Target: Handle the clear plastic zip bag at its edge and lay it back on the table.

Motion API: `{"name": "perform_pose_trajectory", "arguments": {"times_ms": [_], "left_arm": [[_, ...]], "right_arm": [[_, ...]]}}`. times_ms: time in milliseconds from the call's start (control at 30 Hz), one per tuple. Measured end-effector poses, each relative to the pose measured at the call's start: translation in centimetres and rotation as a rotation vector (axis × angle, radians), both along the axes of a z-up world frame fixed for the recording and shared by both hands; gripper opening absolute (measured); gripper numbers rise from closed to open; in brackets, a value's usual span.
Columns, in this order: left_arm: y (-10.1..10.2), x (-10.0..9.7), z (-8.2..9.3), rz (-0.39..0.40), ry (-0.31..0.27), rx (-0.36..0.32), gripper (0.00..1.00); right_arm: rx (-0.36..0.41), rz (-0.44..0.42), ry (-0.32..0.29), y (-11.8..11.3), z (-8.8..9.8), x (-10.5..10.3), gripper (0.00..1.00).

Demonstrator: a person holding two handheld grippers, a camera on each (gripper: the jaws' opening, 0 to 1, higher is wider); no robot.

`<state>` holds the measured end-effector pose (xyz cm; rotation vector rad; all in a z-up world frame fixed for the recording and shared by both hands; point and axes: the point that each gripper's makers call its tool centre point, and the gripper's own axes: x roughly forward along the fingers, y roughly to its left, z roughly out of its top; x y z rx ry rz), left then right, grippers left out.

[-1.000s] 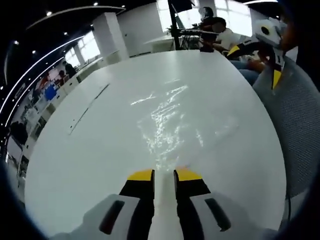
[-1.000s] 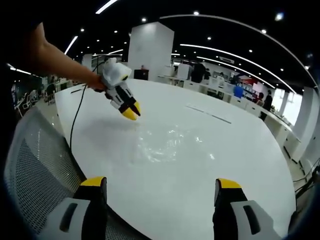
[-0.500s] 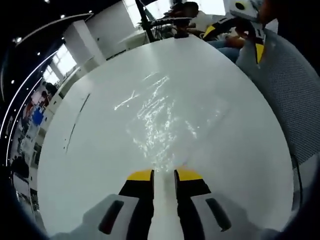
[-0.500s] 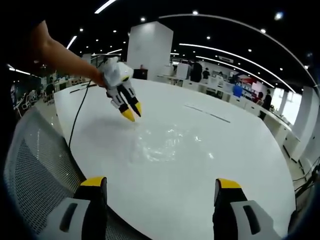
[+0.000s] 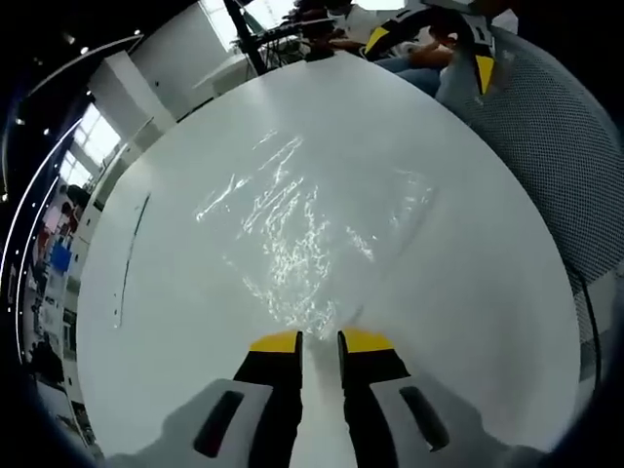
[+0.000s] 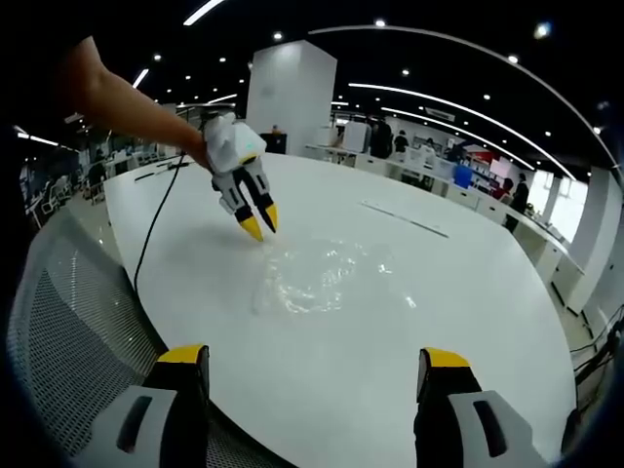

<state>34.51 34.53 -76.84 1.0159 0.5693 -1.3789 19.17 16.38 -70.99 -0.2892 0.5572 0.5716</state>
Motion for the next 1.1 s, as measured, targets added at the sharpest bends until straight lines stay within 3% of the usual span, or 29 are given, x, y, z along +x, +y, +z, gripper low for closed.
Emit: {"name": "perform_pose_trajectory", "arguments": {"times_ms": [233, 367, 567, 1100], "left_arm": [[-0.02, -0.08, -0.47, 0.036, 0.041, -0.008, 0.11], [0.14, -0.27, -0.62, 0.102, 0.121, -0.030, 0.09], [0.26, -0.21, -0.66, 0.155, 0.168, -0.051, 0.08], [0.03, -0.83, -0.72, 0.179, 0.157, -0.030, 0.00]], "right_arm": [[0.004, 0.000, -0.001, 0.04, 0.01, 0.01, 0.88], [0.003, 0.001, 0.000, 0.07, -0.03, -0.01, 0.88], [-0.001, 0.004, 0.002, 0.05, -0.09, -0.03, 0.88], [0.001, 0.005, -0.002, 0.04, -0.02, -0.02, 0.87]]}}
